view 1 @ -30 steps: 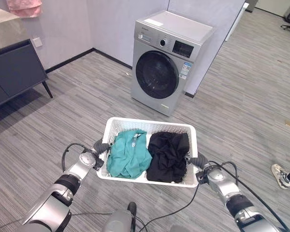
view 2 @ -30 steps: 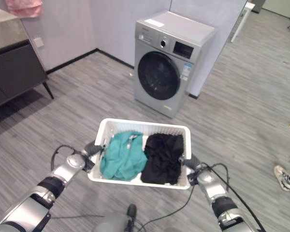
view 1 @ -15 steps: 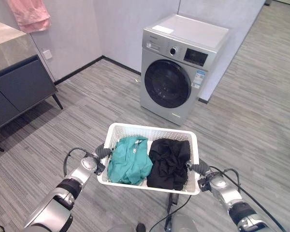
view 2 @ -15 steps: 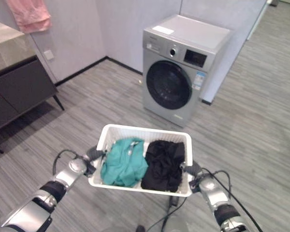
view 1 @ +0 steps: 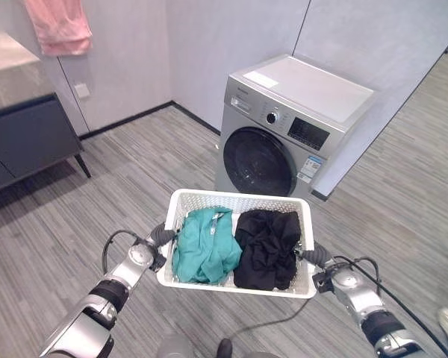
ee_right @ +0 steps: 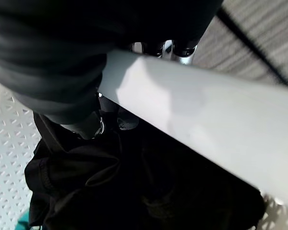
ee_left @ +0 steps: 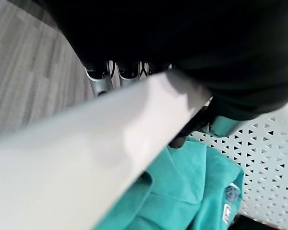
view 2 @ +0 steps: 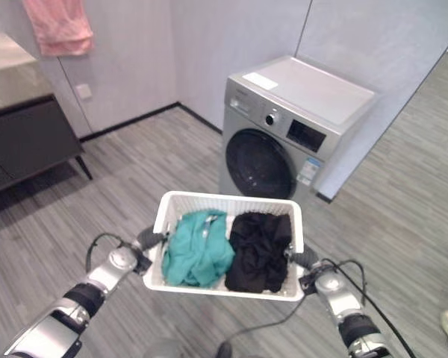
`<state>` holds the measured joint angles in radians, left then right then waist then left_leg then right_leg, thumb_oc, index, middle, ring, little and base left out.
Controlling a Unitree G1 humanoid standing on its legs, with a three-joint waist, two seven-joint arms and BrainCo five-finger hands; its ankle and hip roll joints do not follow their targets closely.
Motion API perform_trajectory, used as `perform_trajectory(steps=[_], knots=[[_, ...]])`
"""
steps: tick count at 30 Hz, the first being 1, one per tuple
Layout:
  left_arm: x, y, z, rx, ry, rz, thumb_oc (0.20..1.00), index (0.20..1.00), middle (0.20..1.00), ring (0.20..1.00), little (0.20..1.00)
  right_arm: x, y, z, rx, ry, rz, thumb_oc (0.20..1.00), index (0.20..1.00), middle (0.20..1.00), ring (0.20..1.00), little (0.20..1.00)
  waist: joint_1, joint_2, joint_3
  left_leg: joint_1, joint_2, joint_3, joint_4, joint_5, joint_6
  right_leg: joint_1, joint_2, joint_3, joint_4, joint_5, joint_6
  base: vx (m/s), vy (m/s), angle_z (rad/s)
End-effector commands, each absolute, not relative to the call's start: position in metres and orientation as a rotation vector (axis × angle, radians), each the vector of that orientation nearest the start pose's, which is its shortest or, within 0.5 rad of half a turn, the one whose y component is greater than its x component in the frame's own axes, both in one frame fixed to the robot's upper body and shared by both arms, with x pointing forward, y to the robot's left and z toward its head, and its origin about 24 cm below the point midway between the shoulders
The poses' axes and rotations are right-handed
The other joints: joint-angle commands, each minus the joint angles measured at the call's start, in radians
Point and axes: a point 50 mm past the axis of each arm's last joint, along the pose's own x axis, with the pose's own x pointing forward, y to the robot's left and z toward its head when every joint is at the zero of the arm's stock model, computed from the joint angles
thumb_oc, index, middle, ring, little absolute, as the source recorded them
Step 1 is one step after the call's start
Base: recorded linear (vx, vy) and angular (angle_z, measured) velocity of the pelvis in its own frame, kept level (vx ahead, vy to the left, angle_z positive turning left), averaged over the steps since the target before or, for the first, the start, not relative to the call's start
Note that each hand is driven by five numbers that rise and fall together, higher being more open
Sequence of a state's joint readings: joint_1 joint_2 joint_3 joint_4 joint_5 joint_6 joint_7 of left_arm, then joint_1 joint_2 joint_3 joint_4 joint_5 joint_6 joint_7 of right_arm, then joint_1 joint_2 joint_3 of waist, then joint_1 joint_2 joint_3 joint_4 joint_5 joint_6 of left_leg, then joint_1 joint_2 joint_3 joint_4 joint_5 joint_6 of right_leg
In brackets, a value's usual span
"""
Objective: Grab the laundry basket,head to the washer,open it,put in the laundry and shut it.
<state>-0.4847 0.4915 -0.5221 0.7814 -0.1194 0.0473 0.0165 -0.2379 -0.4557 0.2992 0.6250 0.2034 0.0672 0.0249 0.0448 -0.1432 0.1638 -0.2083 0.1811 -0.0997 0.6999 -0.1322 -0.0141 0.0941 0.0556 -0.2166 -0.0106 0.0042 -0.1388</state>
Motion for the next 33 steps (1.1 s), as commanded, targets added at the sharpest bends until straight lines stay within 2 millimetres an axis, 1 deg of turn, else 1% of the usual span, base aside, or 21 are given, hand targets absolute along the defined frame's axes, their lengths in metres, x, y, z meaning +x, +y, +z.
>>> perform_trajectory(steps=[1,2,3,4,5,6,7,8,9,10,11,13,15,17,18,19,22,25,27,28,33], knots=[[0.349,0.202,0.044,0.640,0.223,-0.169,0.200,0.200,0.200,0.200,0.200,0.288,-0.251,0.004,-0.399,0.351,0.037,0.200,0.200,0.200,0.200,0.200,0.051,0.034,-0.016,0.064,0.022,0.011,-0.365,0.164,-0.023,-0.025,-0.097,0.013,0.094,-0.086,0.196,0.23,0.169,-0.12],[0.349,0.202,0.043,0.646,0.227,-0.166,0.200,0.200,0.200,0.200,0.200,0.289,-0.251,0.004,-0.403,0.348,0.034,0.200,0.200,0.200,0.200,0.200,0.061,0.046,-0.017,0.030,0.016,-0.021,-0.453,0.205,-0.044,-0.008,-0.090,0.022,0.093,-0.097,0.202,0.23,0.161,-0.25],[0.350,0.202,0.044,0.645,0.225,-0.168,0.200,0.200,0.200,0.200,0.200,0.288,-0.250,0.003,-0.401,0.349,0.032,0.200,0.200,0.200,0.200,0.200,0.069,0.054,-0.012,0.028,0.014,-0.037,-0.519,0.235,-0.053,0.005,-0.087,0.027,0.097,-0.106,0.201,0.15,0.116,-0.25],[0.350,0.202,0.044,0.645,0.225,-0.168,0.200,0.200,0.200,0.200,0.200,0.288,-0.250,0.003,-0.401,0.349,0.032,0.200,0.200,0.200,0.200,0.200,0.070,0.053,-0.010,0.034,0.014,-0.036,-0.526,0.238,-0.053,0.007,-0.088,0.027,0.098,-0.107,0.201,0.19,0.139,-0.23],[0.352,0.202,0.048,0.656,0.213,-0.169,0.200,0.200,0.200,0.200,0.200,0.288,-0.248,0.000,-0.396,0.354,0.031,0.200,0.200,0.200,0.200,0.200,0.088,0.064,-0.006,0.014,-0.017,-0.076,-0.582,0.256,-0.067,0.034,-0.086,0.042,0.109,-0.124,0.203,0.25,0.256,-0.32],[0.354,0.200,0.051,0.664,0.204,-0.176,0.200,0.200,0.200,0.200,0.200,0.289,-0.245,-0.002,-0.395,0.363,0.041,0.200,0.200,0.200,0.200,0.200,0.093,0.076,-0.013,0.032,-0.041,-0.096,-0.593,0.244,-0.072,0.051,-0.093,0.057,0.119,-0.137,0.217,0.25,0.260,-0.41],[0.354,0.200,0.050,0.664,0.204,-0.176,0.200,0.200,0.200,0.200,0.200,0.289,-0.245,-0.002,-0.395,0.363,0.041,0.200,0.200,0.200,0.200,0.200,0.094,0.076,-0.012,0.035,-0.041,-0.093,-0.594,0.243,-0.072,0.052,-0.094,0.059,0.119,-0.137,0.217,0.26,0.329,-0.72],[0.354,0.196,0.047,0.669,0.207,-0.188,0.200,0.200,0.200,0.200,0.200,0.289,-0.245,-0.003,-0.403,0.367,0.045,0.200,0.200,0.200,0.200,0.200,0.093,0.082,-0.028,0.056,-0.060,-0.091,-0.561,0.216,-0.073,0.068,-0.120,0.069,0.124,-0.145,0.231,0.14,0.179,-0.70],[0.354,0.196,0.047,0.669,0.207,-0.189,0.200,0.200,0.200,0.200,0.200,0.289,-0.245,-0.003,-0.403,0.367,0.045,0.200,0.200,0.200,0.200,0.200,0.095,0.081,-0.028,0.056,-0.061,-0.090,-0.557,0.213,-0.073,0.069,-0.121,0.071,0.124,-0.146,0.232,0.21,0.264,-0.75],[0.353,0.196,0.046,0.673,0.211,-0.189,0.200,0.200,0.200,0.200,0.200,0.289,-0.245,-0.004,-0.405,0.371,0.046,0.200,0.200,0.200,0.200,0.200,0.094,0.084,-0.040,0.071,-0.072,-0.090,-0.558,0.200,-0.067,0.072,-0.136,0.078,0.131,-0.147,0.237,0.20,0.277,-0.52],[0.351,0.198,0.042,0.671,0.224,-0.187,0.200,0.200,0.200,0.200,0.200,0.287,-0.245,-0.008,-0.402,0.389,0.046,0.200,0.200,0.200,0.200,0.200,0.098,0.089,-0.059,0.113,-0.088,-0.059,-0.568,0.177,-0.052,0.069,-0.167,0.098,0.155,-0.148,0.254,0.25,0.375,-0.42],[0.348,0.202,0.038,0.664,0.234,-0.181,0.200,0.200,0.200,0.200,0.200,0.282,-0.245,-0.013,-0.363,0.398,0.029,0.200,0.200,0.200,0.200,0.200,0.087,0.098,-0.083,0.155,-0.104,-0.017,-0.592,0.164,-0.027,0.058,-0.197,0.120,0.173,-0.139,0.273,0.21,0.324,-0.52],[0.344,0.204,0.035,0.655,0.244,-0.180,0.200,0.200,0.200,0.200,0.200,0.278,-0.246,-0.016,-0.327,0.399,0.010,0.200,0.200,0.200,0.200,0.200,0.080,0.104,-0.090,0.172,-0.112,0.003,-0.605,0.158,-0.017,0.053,-0.211,0.126,0.173,-0.137,0.282,0.10,0.160,-0.71],[0.344,0.204,0.035,0.655,0.244,-0.180,0.200,0.200,0.200,0.200,0.200,0.278,-0.246,-0.016,-0.327,0.399,0.010,0.200,0.200,0.200,0.200,0.200,0.081,0.104,-0.091,0.172,-0.112,0.004,-0.605,0.158,-0.017,0.053,-0.212,0.127,0.173,-0.137,0.282,0.05,0.100,-0.35],[0.337,0.209,0.025,0.637,0.275,-0.173,0.200,0.200,0.200,0.200,0.200,0.269,-0.246,-0.023,-0.175,0.392,-0.033,0.200,0.200,0.200,0.200,0.200,0.064,0.116,-0.101,0.188,-0.122,0.019,-0.644,0.162,-0.006,0.049,-0.224,0.129,0.155,-0.127,0.294,0.04,0.104,-0.09],[0.337,0.209,0.025,0.637,0.276,-0.173,0.200,0.200,0.200,0.200,0.200,0.269,-0.246,-0.023,-0.175,0.393,-0.033,0.200,0.200,0.200,0.200,0.200,0.064,0.116,-0.102,0.189,-0.123,0.020,-0.646,0.163,-0.006,0.050,-0.225,0.129,0.154,-0.127,0.294,0.05,0.121,-0.03],[0.329,0.209,0.017,0.612,0.291,-0.188,0.200,0.200,0.200,0.200,0.200,0.253,-0.257,-0.033,-0.072,0.407,-0.096,0.200,0.200,0.200,0.200,0.200,0.052,0.121,-0.110,0.203,-0.123,0.026,-0.695,0.180,-0.006,0.053,-0.231,0.111,0.123,-0.121,0.302,0.01,0.021,0.01],[0.327,0.209,0.014,0.604,0.294,-0.187,0.200,0.200,0.200,0.200,0.200,0.244,-0.264,-0.036,-0.007,0.399,-0.146,0.200,0.200,0.200,0.200,0.200,0.047,0.120,-0.111,0.204,-0.123,0.020,-0.707,0.187,-0.008,0.054,-0.229,0.104,0.108,-0.119,0.302,0.00,-0.017,0.07],[0.326,0.209,0.013,0.600,0.294,-0.185,0.200,0.200,0.200,0.200,0.200,0.240,-0.268,-0.037,0.000,0.400,-0.167,0.200,0.200,0.200,0.200,0.200,0.045,0.119,-0.112,0.203,-0.122,0.015,-0.711,0.188,-0.010,0.056,-0.228,0.100,0.100,-0.119,0.301,0.00,-0.040,0.10],[0.323,0.210,0.010,0.596,0.300,-0.182,0.200,0.200,0.200,0.200,0.200,0.232,-0.278,-0.037,-0.023,0.396,-0.203,0.200,0.200,0.200,0.200,0.200,0.044,0.116,-0.110,0.203,-0.117,0.006,-0.714,0.192,-0.015,0.063,-0.223,0.091,0.088,-0.121,0.299,0.00,-0.048,0.12],[0.321,0.213,0.006,0.598,0.313,-0.161,0.200,0.200,0.200,0.200,0.200,0.230,-0.287,-0.032,-0.095,0.382,-0.231,0.200,0.200,0.200,0.200,0.200,0.048,0.114,-0.105,0.209,-0.108,-0.005,-0.721,0.199,-0.023,0.079,-0.215,0.075,0.074,-0.123,0.296,0.01,-0.058,0.08]])
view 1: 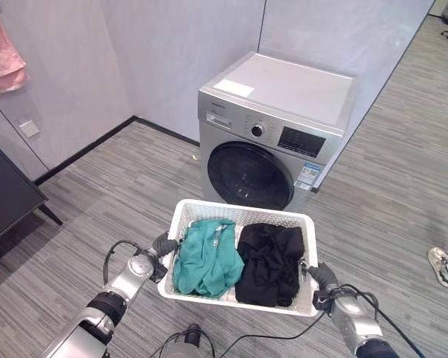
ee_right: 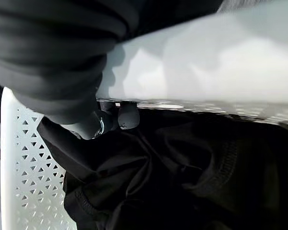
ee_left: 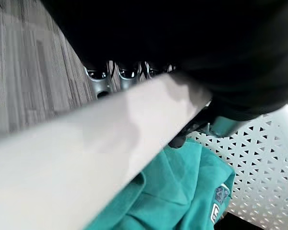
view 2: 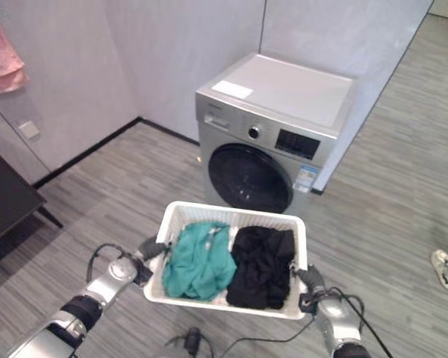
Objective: Grab the laundry basket,head to the washer,open it,put in the laundry and shut it.
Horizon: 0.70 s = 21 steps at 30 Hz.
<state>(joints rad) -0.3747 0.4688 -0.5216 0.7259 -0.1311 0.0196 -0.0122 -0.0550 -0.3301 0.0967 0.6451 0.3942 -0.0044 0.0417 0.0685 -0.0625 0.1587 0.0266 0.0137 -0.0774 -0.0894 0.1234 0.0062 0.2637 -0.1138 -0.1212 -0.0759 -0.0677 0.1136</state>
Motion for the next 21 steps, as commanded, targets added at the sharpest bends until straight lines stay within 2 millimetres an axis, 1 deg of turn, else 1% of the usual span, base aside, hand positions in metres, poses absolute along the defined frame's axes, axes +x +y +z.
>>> perform_trajectory(steps=[1,10,21], knots=[[0.321,0.213,0.006,0.597,0.313,-0.159,0.200,0.200,0.200,0.200,0.200,0.230,-0.287,-0.031,-0.106,0.380,-0.236,0.200,0.200,0.200,0.200,0.200,0.024,0.034,-0.099,-0.025,0.060,-0.030,0.068,-0.056,-0.043,-0.088,-0.044,-0.022,0.138,-0.052,0.043,0.00,-0.039,-0.02],[0.319,0.214,0.004,0.592,0.317,-0.157,0.200,0.200,0.200,0.200,0.200,0.231,-0.285,-0.029,-0.121,0.363,-0.241,0.200,0.200,0.200,0.200,0.200,0.019,0.047,-0.103,-0.020,0.055,-0.033,0.068,-0.063,-0.043,-0.075,-0.051,-0.035,0.126,-0.048,0.048,0.01,0.000,0.05],[0.309,0.221,-0.007,0.566,0.357,-0.133,0.200,0.200,0.200,0.200,0.200,0.225,-0.286,-0.034,-0.115,0.377,-0.262,0.200,0.200,0.200,0.200,0.200,0.008,0.057,-0.109,-0.012,0.054,-0.027,0.063,-0.070,-0.040,-0.072,-0.059,-0.036,0.123,-0.045,0.052,0.00,0.001,0.01]])
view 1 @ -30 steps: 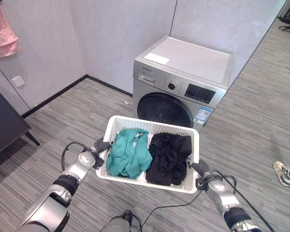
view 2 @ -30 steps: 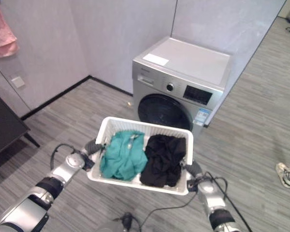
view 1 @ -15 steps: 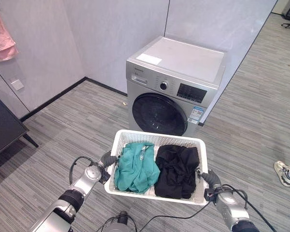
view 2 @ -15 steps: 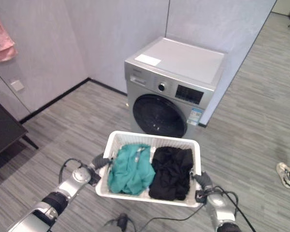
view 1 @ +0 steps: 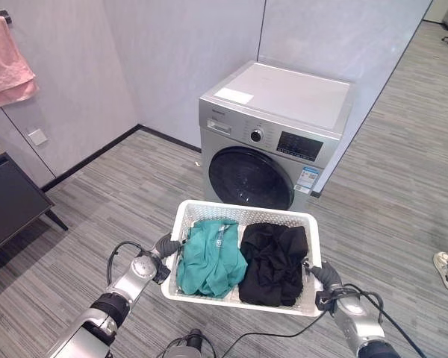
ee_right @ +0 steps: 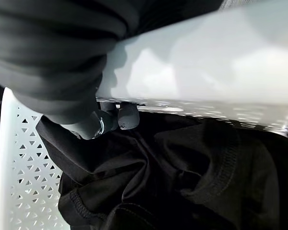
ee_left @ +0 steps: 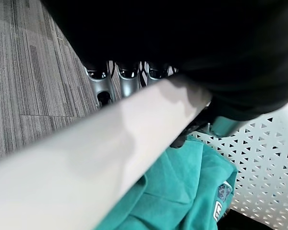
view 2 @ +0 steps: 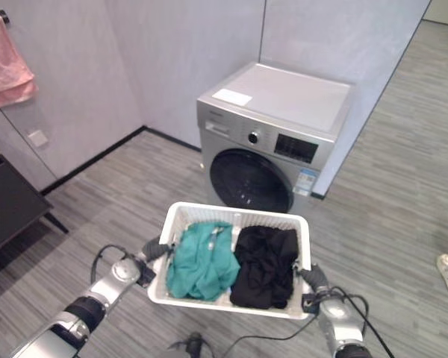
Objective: Grab the laundry basket,head to the washer,open it,put in the laundry and shut it.
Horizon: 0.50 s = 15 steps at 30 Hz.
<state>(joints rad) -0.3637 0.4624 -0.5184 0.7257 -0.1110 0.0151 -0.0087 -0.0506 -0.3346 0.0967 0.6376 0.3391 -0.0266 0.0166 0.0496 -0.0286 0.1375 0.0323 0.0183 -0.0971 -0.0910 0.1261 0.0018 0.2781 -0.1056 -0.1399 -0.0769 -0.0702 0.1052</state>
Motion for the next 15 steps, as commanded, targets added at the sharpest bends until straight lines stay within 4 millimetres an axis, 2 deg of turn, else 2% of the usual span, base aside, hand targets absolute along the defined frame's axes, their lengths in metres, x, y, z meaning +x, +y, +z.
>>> perform_trajectory(steps=[1,15], knots=[[0.3082,0.2220,-0.0075,0.563,0.359,-0.130,0.200,0.200,0.200,0.200,0.200,0.2246,-0.2866,-0.0333,-0.113,0.374,-0.267,0.200,0.200,0.200,0.200,0.200,0.026,0.024,-0.088,-0.017,0.049,-0.006,0.064,-0.073,-0.036,-0.086,-0.067,-0.018,0.123,-0.042,0.061,0.00,0.000,0.00],[0.3003,0.2307,-0.0171,0.560,0.403,-0.094,0.200,0.200,0.200,0.200,0.200,0.2177,-0.2913,-0.0370,-0.106,0.390,-0.297,0.200,0.200,0.200,0.200,0.200,0.022,0.026,-0.094,-0.013,0.048,-0.012,0.054,-0.074,-0.035,-0.086,-0.067,-0.021,0.122,-0.043,0.060,0.00,0.000,0.00]])
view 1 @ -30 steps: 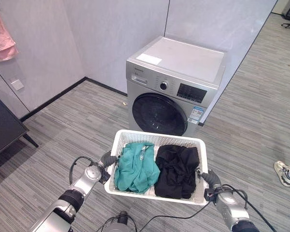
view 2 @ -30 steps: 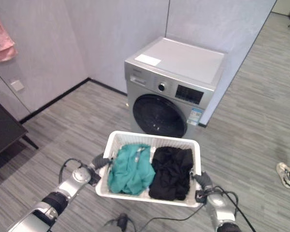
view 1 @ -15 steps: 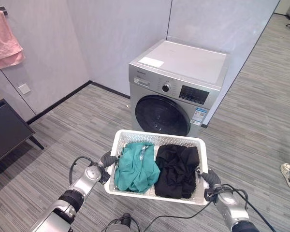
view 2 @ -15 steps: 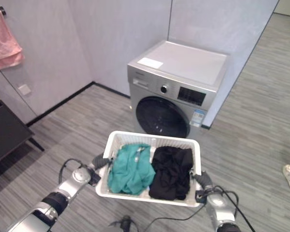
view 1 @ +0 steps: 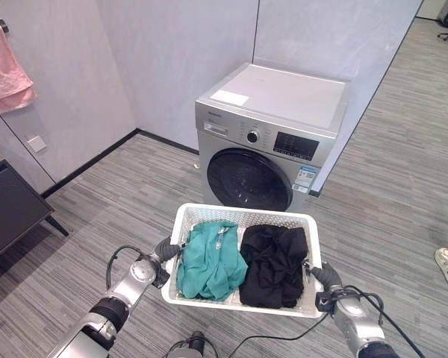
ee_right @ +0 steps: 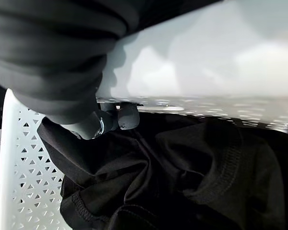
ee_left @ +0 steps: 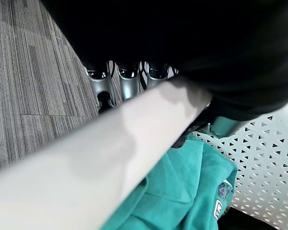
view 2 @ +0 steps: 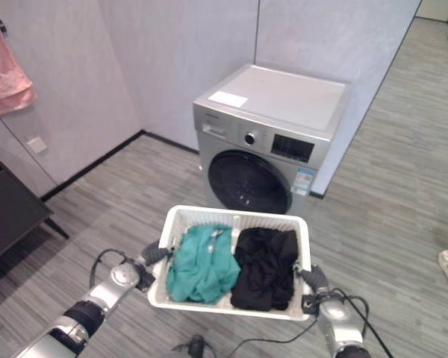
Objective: Grab the laundry basket,head to the washer,open it,put in the laundry and shut it.
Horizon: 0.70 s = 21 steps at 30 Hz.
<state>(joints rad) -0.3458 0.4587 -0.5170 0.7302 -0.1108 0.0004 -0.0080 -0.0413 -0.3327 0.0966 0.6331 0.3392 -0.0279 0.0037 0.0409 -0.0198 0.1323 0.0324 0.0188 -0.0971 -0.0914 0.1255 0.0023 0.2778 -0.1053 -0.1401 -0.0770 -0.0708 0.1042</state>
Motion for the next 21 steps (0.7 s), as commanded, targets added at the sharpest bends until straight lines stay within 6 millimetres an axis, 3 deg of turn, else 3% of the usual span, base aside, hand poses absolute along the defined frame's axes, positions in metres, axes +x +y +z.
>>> perform_trajectory(steps=[1,21], knots=[[0.300,0.231,-0.017,0.560,0.403,-0.094,0.200,0.200,0.200,0.200,0.200,0.218,-0.291,-0.037,-0.106,0.390,-0.297,0.200,0.200,0.200,0.200,0.200,0.031,0.017,-0.089,-0.013,0.047,-0.012,0.054,-0.073,-0.036,-0.086,-0.067,-0.021,0.122,-0.043,0.061,0.00,0.000,0.00],[0.290,0.241,-0.022,0.540,0.413,-0.054,0.200,0.200,0.200,0.200,0.200,0.209,-0.290,-0.043,-0.099,0.403,-0.314,0.200,0.200,0.200,0.200,0.200,0.038,0.020,-0.087,-0.008,0.047,-0.024,0.051,-0.075,-0.036,-0.086,-0.064,-0.031,0.135,-0.049,0.057,0.01,-0.002,0.00]])
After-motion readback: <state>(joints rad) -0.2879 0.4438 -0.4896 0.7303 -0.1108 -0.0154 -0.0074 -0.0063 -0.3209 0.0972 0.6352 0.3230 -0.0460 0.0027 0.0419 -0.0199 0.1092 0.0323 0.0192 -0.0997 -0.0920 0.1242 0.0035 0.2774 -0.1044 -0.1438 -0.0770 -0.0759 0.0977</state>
